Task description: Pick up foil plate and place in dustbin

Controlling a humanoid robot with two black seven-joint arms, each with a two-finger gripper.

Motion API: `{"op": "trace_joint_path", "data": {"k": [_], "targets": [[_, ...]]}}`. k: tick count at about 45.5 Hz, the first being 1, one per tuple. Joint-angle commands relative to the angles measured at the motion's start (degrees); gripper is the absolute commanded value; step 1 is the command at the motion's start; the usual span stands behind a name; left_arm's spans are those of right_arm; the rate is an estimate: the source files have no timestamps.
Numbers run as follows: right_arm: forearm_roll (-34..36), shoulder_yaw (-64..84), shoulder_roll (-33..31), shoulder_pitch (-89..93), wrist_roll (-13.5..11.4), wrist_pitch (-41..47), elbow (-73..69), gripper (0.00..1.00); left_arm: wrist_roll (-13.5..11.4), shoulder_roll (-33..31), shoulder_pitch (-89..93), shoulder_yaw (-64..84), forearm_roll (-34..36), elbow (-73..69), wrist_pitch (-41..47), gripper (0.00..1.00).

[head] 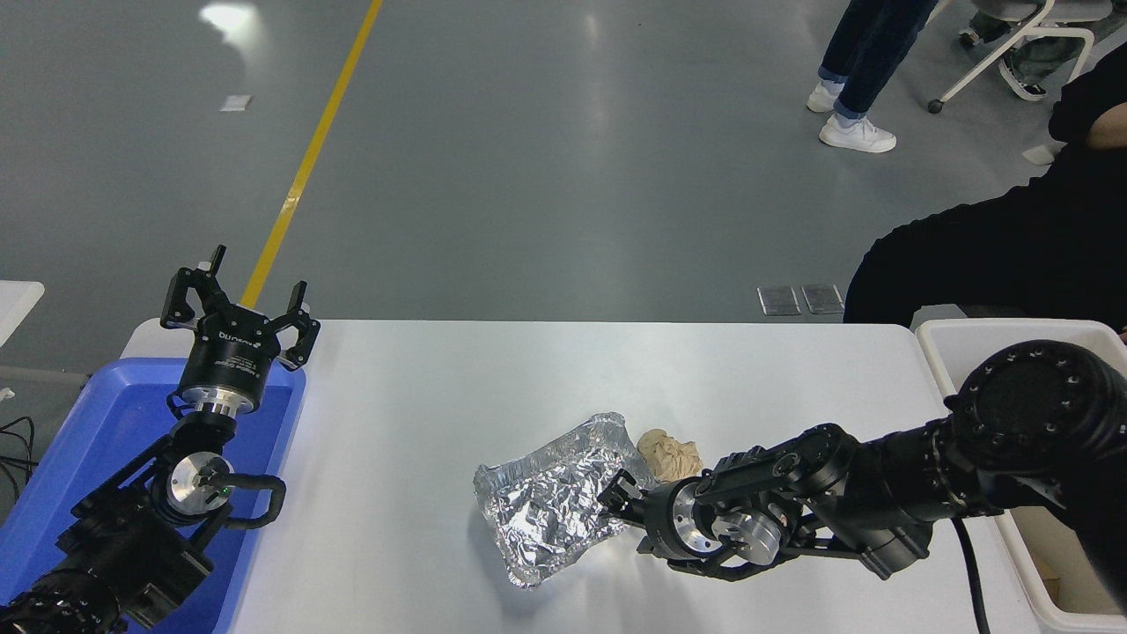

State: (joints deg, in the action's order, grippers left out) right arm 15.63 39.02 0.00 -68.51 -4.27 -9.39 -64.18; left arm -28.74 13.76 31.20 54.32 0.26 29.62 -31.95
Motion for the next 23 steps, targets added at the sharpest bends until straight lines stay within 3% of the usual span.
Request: {"op": "trace_joint_path", "data": {"k": [1, 10, 23], "targets": [[-2.44, 0.09, 0.00, 0.05, 0.05, -0.63, -0.16, 0.14, 0.00, 0.04, 0.00, 0.00, 0.00, 0.00, 0.05, 0.98], [-3.23, -0.08, 0.00, 0.05, 0.05, -0.10, -0.42, 0.00, 0.00, -0.05, 0.00, 0.00, 0.00, 0.00, -0.04, 0.98], [-3.32, 0.18, 0.00, -0.57, 0.05, 0.69, -0.86, 0.00, 0.00, -0.05, 0.00, 0.00, 0.00, 0.00, -0.04, 0.98]]}}
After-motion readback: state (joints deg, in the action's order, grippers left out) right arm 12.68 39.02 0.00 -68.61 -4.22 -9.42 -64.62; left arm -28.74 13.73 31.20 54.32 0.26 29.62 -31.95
